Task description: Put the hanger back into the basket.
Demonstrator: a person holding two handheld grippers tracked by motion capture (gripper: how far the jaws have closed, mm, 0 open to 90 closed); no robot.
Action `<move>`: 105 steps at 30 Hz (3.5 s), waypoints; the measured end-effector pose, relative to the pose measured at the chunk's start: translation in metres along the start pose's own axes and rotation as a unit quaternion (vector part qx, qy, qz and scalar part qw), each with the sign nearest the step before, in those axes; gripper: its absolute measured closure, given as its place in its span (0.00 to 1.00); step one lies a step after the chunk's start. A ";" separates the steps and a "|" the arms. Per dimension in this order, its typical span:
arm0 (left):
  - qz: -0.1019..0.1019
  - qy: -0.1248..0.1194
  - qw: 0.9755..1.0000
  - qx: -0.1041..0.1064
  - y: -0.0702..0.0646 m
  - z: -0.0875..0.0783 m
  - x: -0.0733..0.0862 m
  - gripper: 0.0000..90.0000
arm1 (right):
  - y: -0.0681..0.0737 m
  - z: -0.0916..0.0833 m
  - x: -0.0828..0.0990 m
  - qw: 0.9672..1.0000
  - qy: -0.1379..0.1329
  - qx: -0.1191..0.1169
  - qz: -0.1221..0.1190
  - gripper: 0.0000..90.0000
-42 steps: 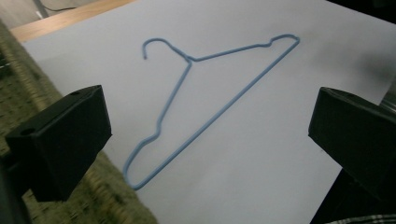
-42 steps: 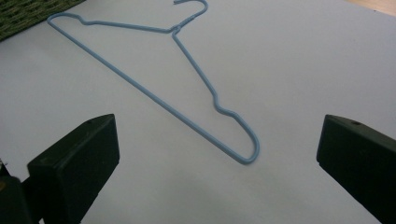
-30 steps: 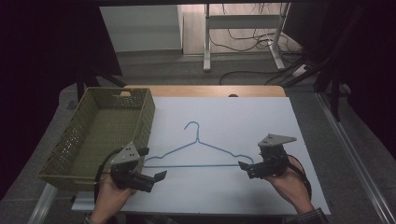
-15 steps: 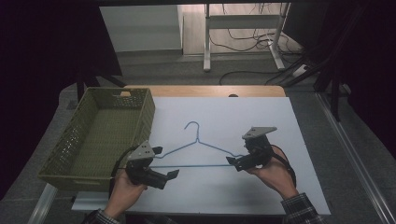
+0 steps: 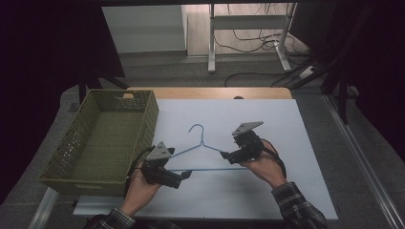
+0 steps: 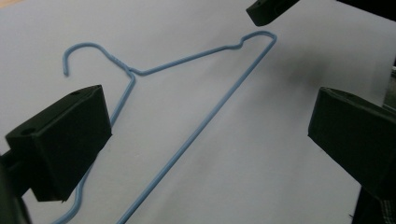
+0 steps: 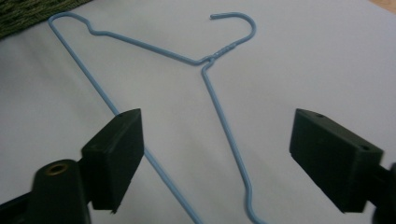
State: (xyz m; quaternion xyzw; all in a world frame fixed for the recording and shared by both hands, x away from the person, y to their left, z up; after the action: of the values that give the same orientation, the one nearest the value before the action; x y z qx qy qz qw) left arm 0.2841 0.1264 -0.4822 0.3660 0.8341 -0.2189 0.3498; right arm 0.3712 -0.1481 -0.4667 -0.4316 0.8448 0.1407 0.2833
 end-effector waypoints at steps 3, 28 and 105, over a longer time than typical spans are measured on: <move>-0.003 0.004 1.000 -0.002 0.002 0.005 0.001 0.00 | -0.004 0.011 -0.006 1.000 0.012 -0.013 -0.014 0.32; -0.021 0.038 0.999 -0.016 0.009 0.029 0.001 0.01 | -0.020 0.087 -0.019 0.991 0.084 -0.041 -0.095 0.88; -0.173 0.090 0.981 0.015 0.087 0.130 -0.072 0.67 | -0.003 0.054 -0.018 0.983 0.025 -0.001 -0.182 0.96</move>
State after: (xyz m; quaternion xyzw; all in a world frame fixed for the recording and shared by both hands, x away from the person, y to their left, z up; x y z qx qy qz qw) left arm 0.4405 0.0680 -0.5235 0.2396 0.9097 -0.2545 0.2244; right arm 0.4009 -0.1122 -0.4988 -0.5818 0.7589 0.0768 0.2823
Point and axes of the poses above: each handheld gripper's, and its own axes: z roughly forward along the jaws, x roughly out of its underside, y roughly to its left, the point moved 2 cm from there along z, roughly forward along the jaws, and after that the axes turned 6 degrees about y, right-handed, at the moved point
